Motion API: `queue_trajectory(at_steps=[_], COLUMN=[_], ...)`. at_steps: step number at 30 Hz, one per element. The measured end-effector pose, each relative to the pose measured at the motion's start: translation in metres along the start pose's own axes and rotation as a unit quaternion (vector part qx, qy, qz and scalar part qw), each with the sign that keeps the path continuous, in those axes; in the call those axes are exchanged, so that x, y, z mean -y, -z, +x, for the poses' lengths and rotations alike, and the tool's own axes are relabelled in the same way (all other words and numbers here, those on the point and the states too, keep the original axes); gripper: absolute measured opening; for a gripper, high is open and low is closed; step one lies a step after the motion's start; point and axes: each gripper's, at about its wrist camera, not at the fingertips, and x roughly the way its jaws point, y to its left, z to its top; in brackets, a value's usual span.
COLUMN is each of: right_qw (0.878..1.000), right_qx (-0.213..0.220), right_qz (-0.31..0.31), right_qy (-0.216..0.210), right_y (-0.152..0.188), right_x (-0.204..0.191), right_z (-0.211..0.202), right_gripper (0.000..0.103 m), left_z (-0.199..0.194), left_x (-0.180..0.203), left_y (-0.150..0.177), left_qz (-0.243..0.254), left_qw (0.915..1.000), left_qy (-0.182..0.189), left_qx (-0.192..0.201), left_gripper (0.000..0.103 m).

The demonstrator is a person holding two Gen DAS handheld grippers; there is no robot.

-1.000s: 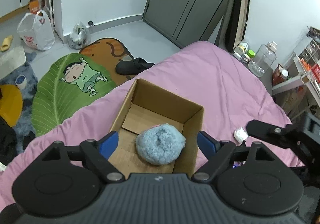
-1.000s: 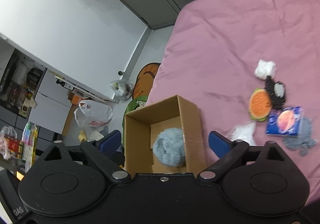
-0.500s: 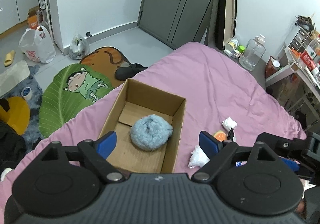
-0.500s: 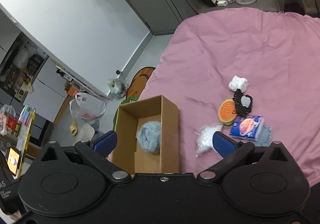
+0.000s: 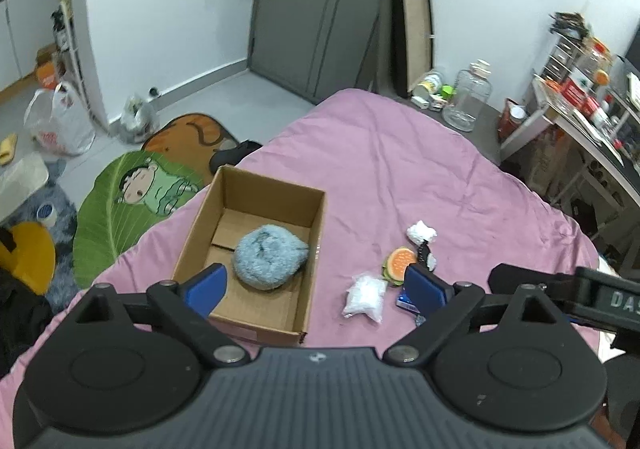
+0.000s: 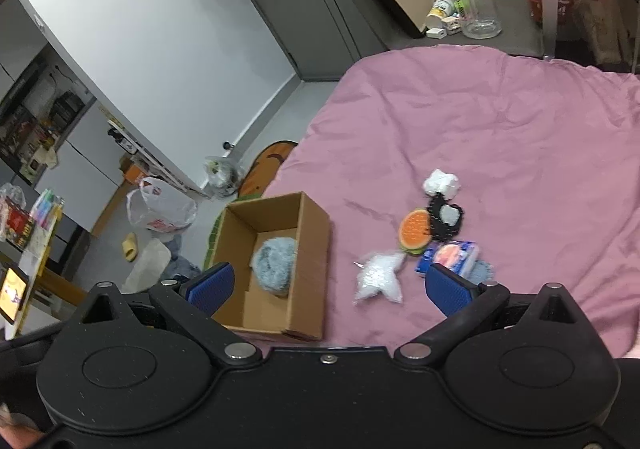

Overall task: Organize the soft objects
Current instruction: 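Move the left gripper to the clear bag while the right approaches the tissue pack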

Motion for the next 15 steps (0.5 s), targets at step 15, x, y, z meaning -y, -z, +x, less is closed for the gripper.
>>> queue_trajectory(at_steps=[15], right_qw=[0.999], right_qx=[0.014], right_qz=[-0.021], right_qy=[0.039], right_y=[0.015], right_x=[0.03], right_z=[-0.039], right_gripper=[0.103], left_z=[-0.01], left_x=[0.045], left_y=[0.023], left_qz=[0.047], left_qw=[0.9988], left_qy=[0.01], left_qx=[-0.014], left_gripper=[0.102])
